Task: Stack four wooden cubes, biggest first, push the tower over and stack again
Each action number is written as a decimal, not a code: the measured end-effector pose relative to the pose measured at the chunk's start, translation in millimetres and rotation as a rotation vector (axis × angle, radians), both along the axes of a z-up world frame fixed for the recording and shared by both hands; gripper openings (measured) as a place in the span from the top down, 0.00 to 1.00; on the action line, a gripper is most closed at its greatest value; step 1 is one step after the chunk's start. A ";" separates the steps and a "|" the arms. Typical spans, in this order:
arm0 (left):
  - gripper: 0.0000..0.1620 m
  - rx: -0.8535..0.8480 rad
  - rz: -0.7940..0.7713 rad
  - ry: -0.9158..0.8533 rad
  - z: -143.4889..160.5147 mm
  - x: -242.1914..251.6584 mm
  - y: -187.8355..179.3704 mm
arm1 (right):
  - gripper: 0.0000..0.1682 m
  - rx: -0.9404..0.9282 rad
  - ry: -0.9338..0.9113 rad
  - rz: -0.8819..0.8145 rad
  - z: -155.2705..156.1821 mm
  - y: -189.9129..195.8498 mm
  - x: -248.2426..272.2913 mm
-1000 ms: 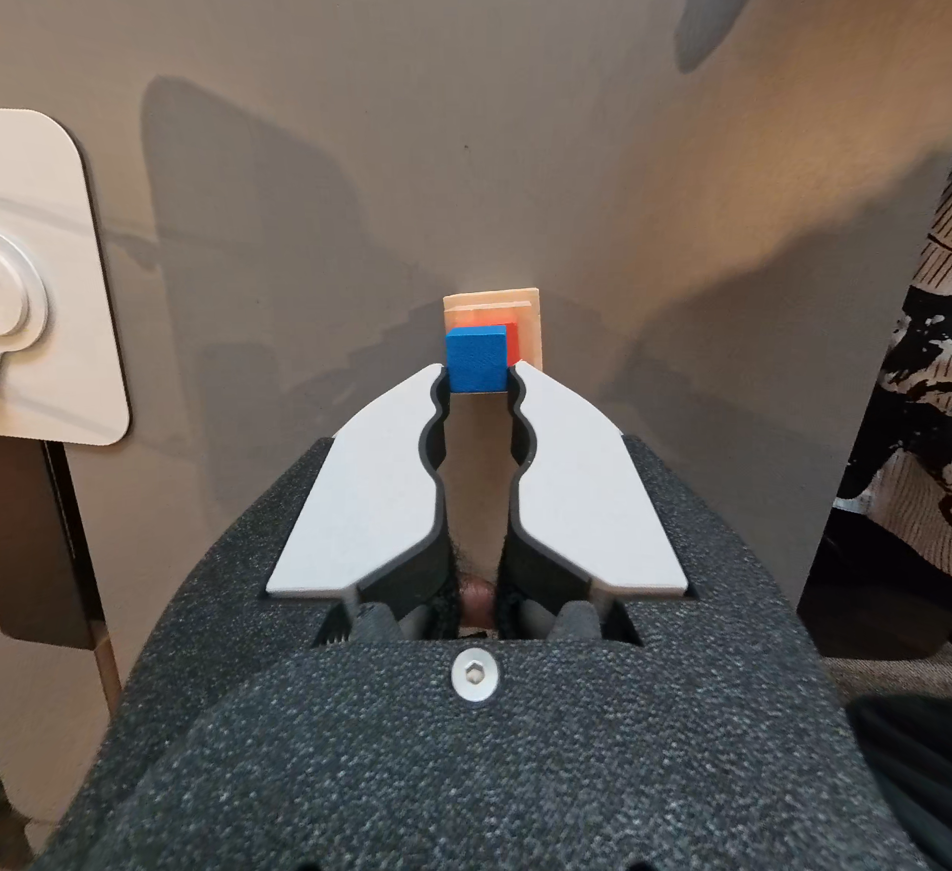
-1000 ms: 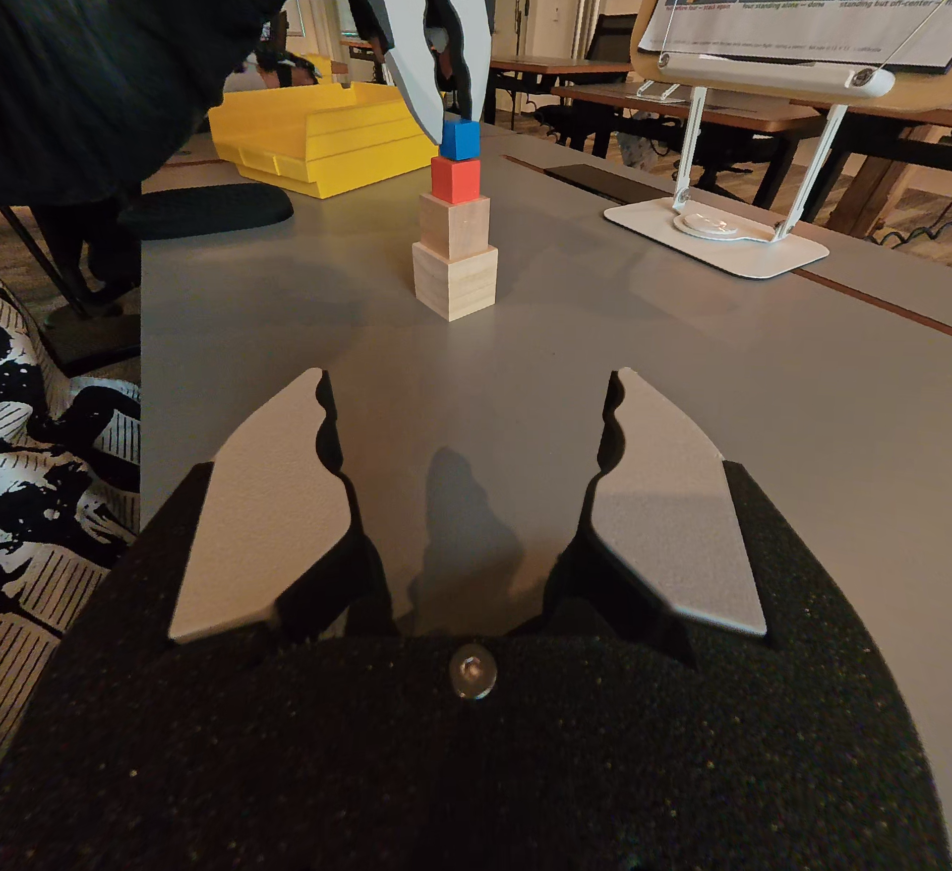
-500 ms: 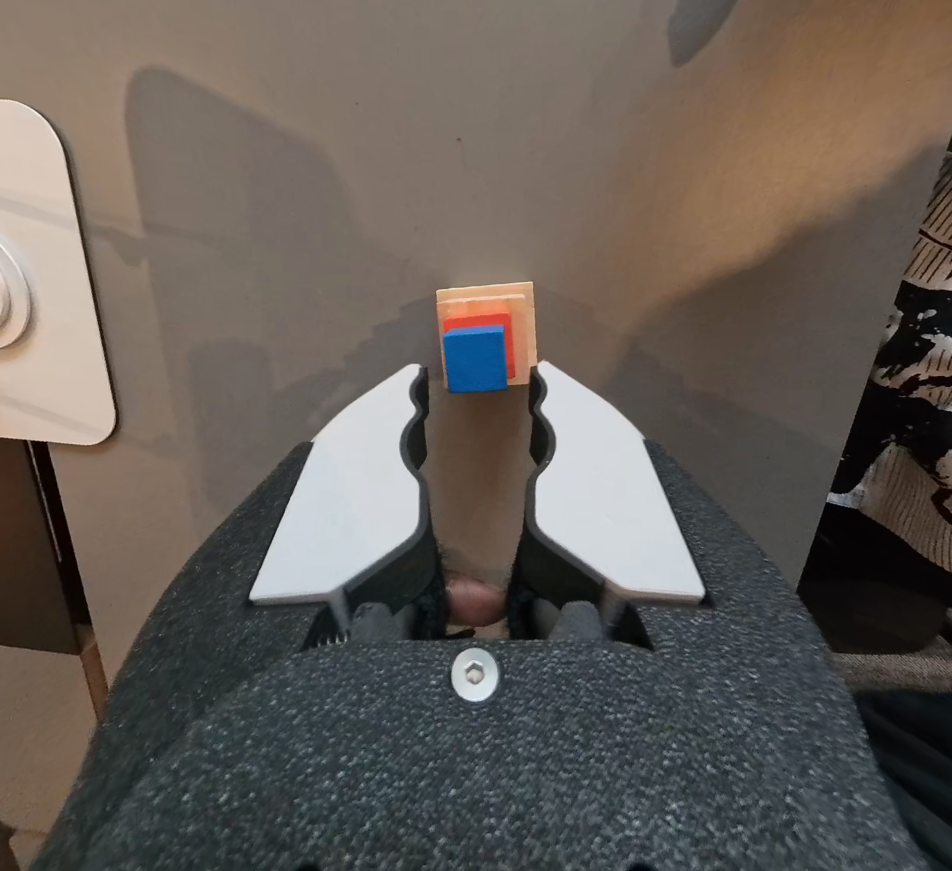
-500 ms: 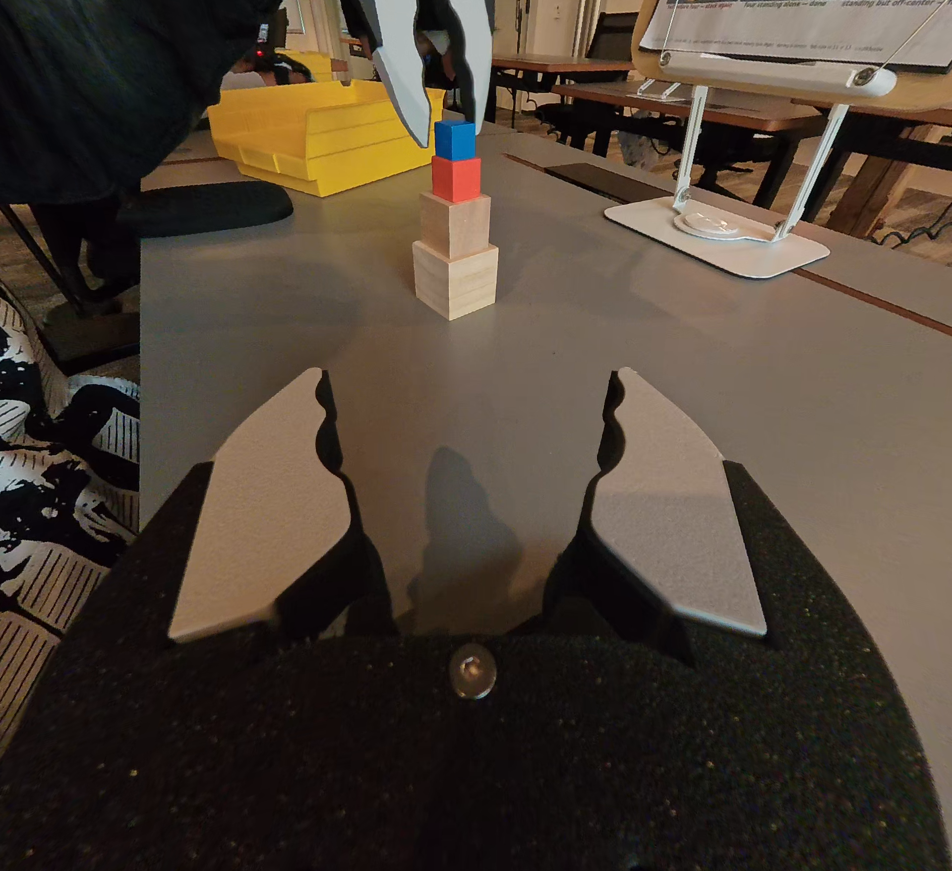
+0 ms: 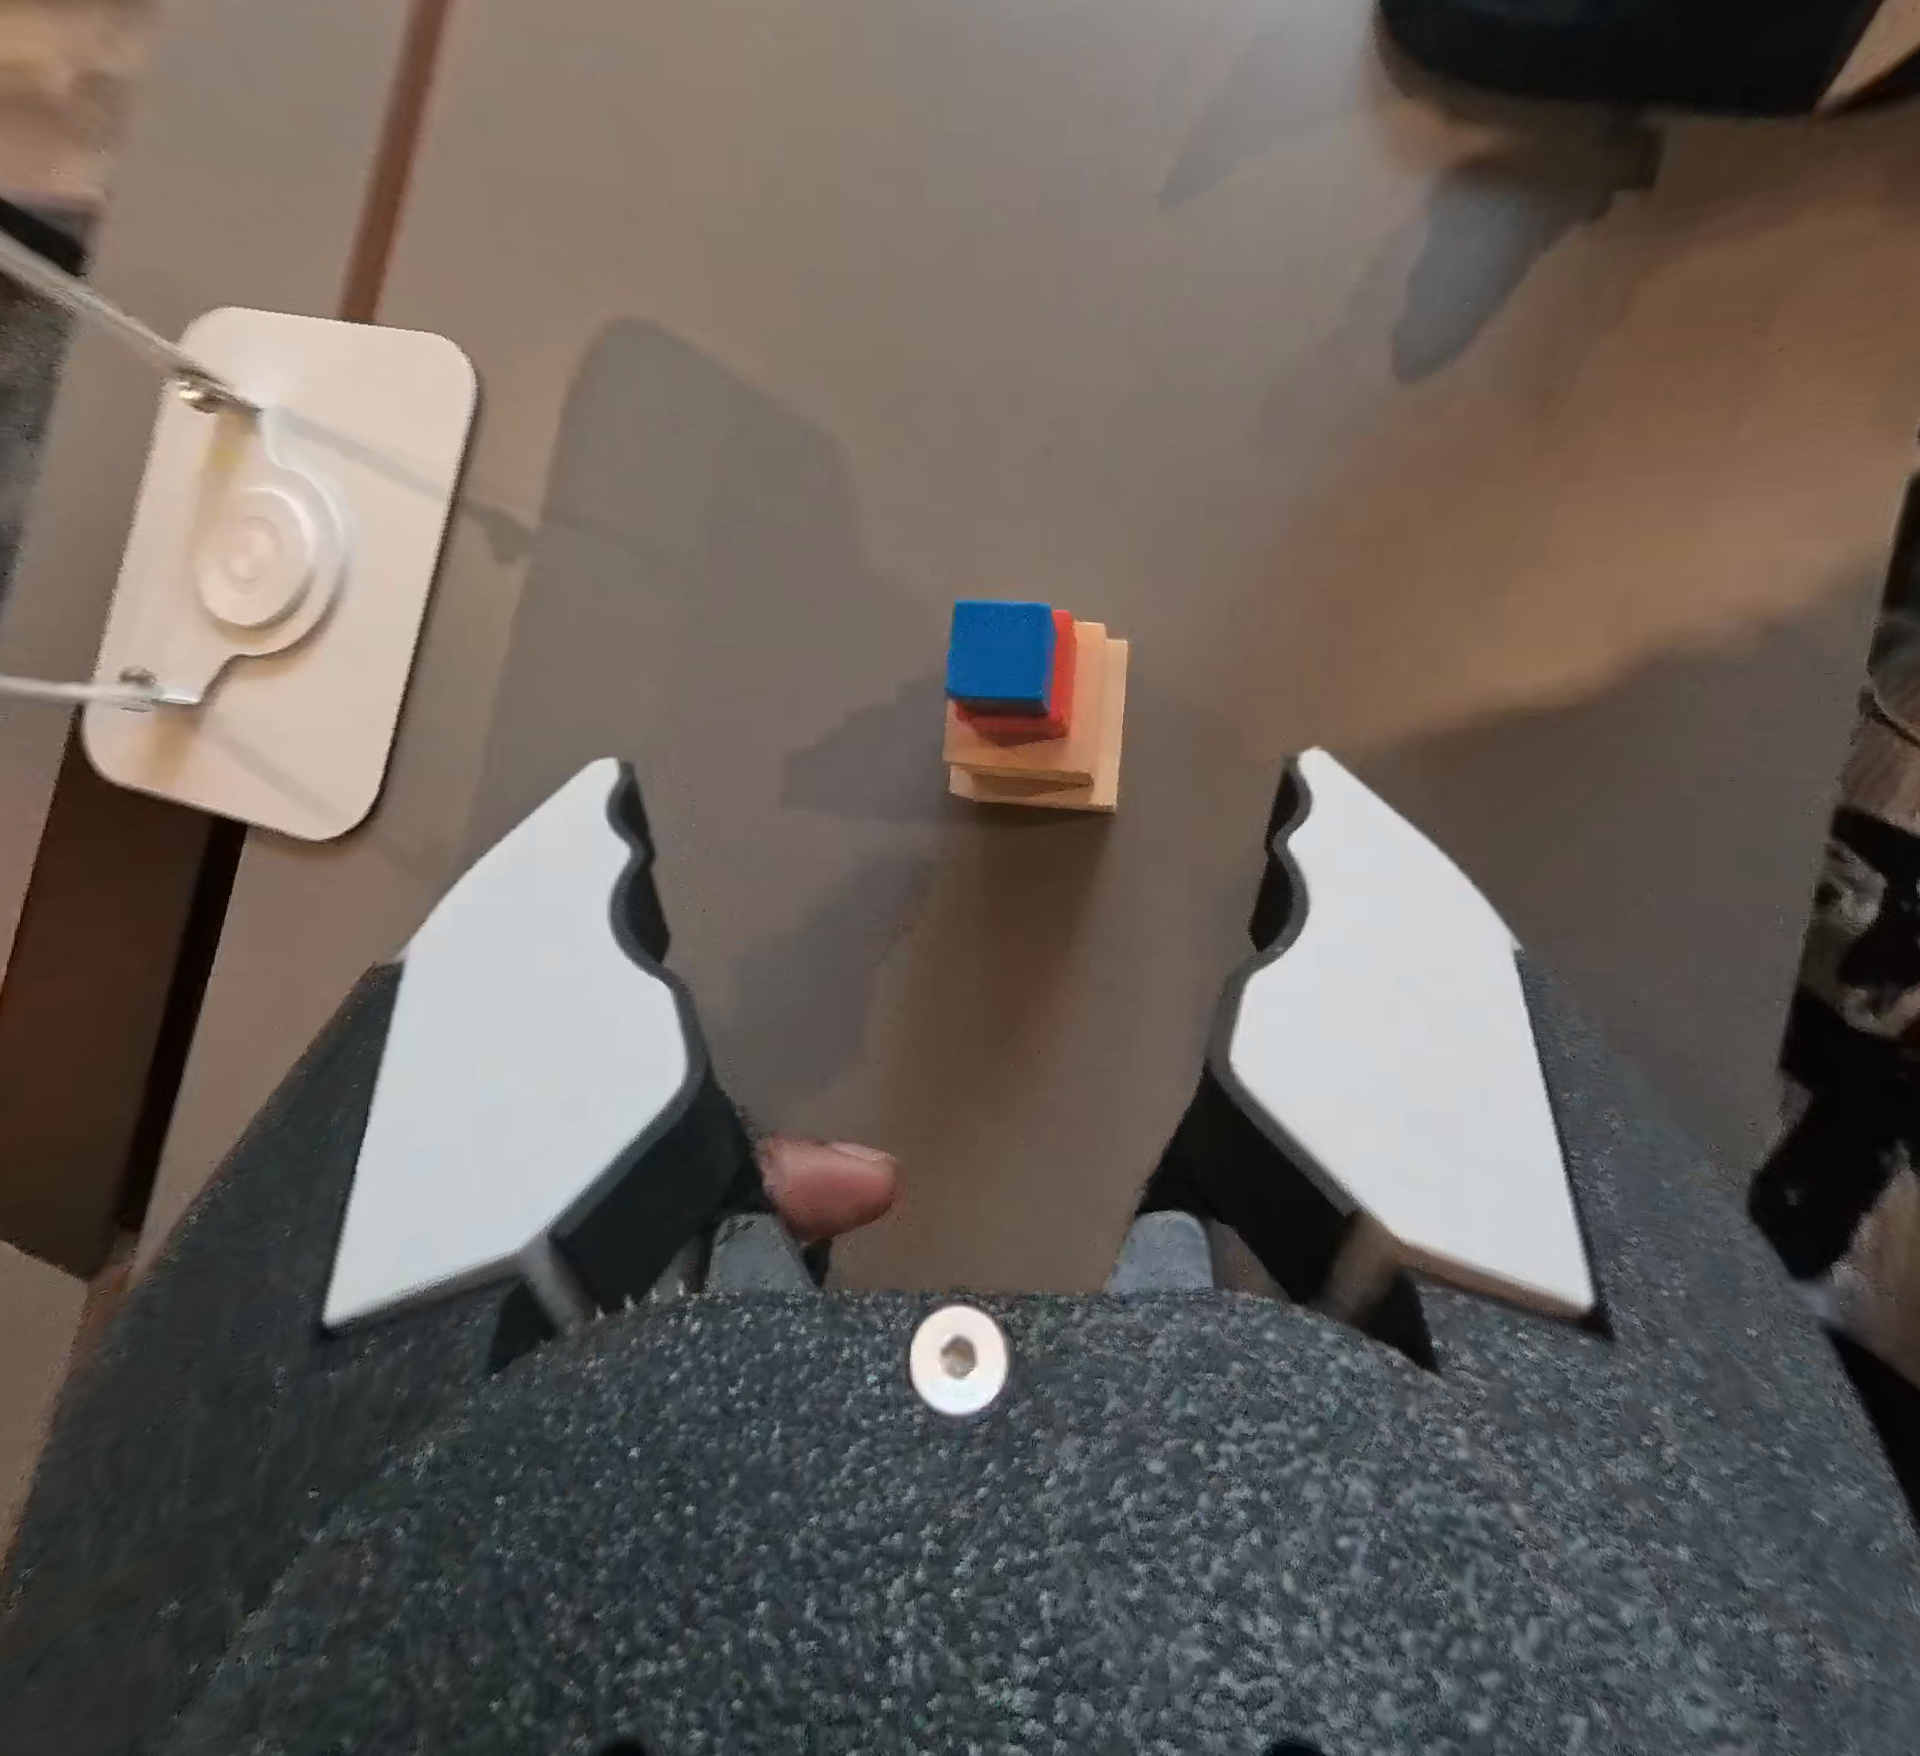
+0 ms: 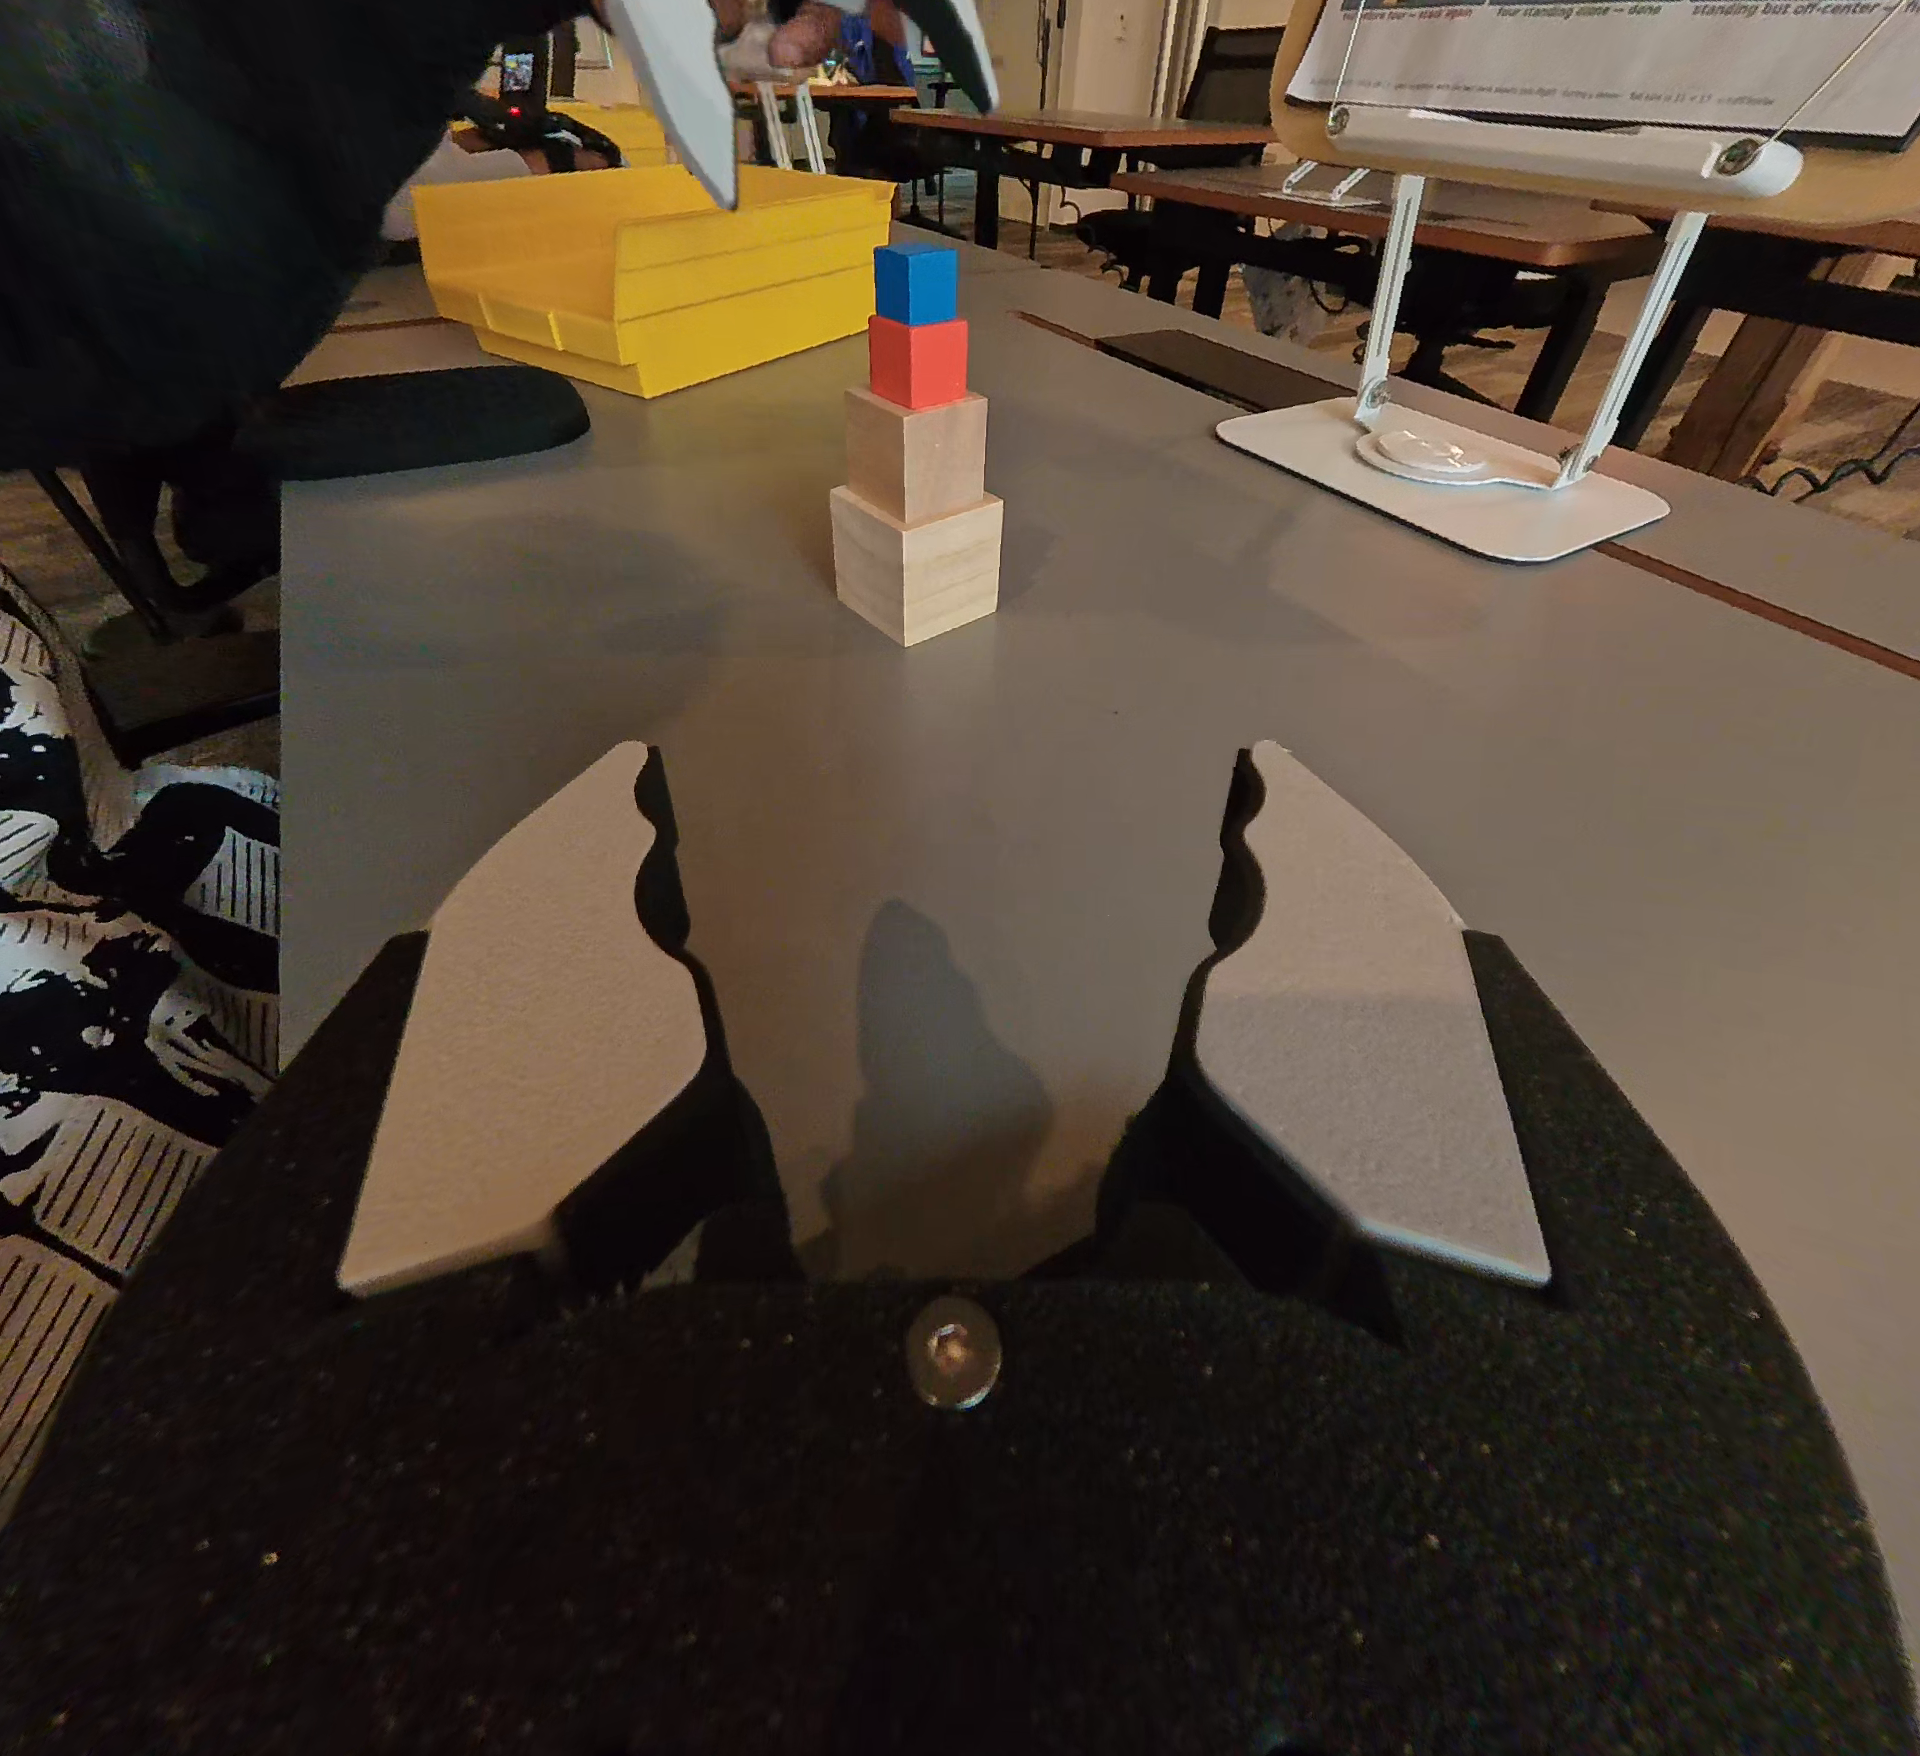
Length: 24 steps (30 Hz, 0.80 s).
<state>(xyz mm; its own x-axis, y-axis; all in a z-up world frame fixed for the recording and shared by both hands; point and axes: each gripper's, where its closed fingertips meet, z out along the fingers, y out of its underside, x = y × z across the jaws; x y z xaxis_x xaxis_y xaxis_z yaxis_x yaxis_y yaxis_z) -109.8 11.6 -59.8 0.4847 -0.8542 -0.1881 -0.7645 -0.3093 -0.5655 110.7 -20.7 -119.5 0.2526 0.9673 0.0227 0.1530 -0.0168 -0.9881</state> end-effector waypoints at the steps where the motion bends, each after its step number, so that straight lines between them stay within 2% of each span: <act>1: 0.28 0.034 0.029 -0.041 0.8 -4.2 -2.8 | 0.40 0.001 -0.001 0.000 -0.2 0.0 0.0; 6: 0.19 0.201 0.169 -0.235 -4.3 -34.2 -24.6 | 0.40 0.001 -0.006 -0.003 -0.8 0.3 -0.3; 10: 0.19 0.280 0.247 -0.371 -15.6 -58.5 -49.2 | 0.40 0.001 -0.012 -0.007 -1.8 0.7 -0.8; 19: 0.24 0.538 0.225 -0.554 -16.1 -80.5 -90.5 | 0.40 -0.001 -0.019 -0.012 -2.7 1.4 -1.1; 21: 0.26 0.537 0.215 -0.582 -21.7 -80.2 -95.9 | 0.40 -0.001 -0.018 -0.013 -2.7 1.5 -1.0; 24: 0.35 0.500 0.204 -0.602 -29.4 -80.1 -96.7 | 0.40 -0.002 -0.018 -0.013 -2.7 1.5 -1.0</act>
<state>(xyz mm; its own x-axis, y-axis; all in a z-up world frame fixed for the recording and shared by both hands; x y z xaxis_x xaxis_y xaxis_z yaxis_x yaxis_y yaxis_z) -189.9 -85.1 -89.1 0.7615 -0.6221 -0.1818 -0.2410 -0.0114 -0.9705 109.7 -19.2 -122.2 0.2649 0.9639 0.0257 0.1707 -0.0206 -0.9851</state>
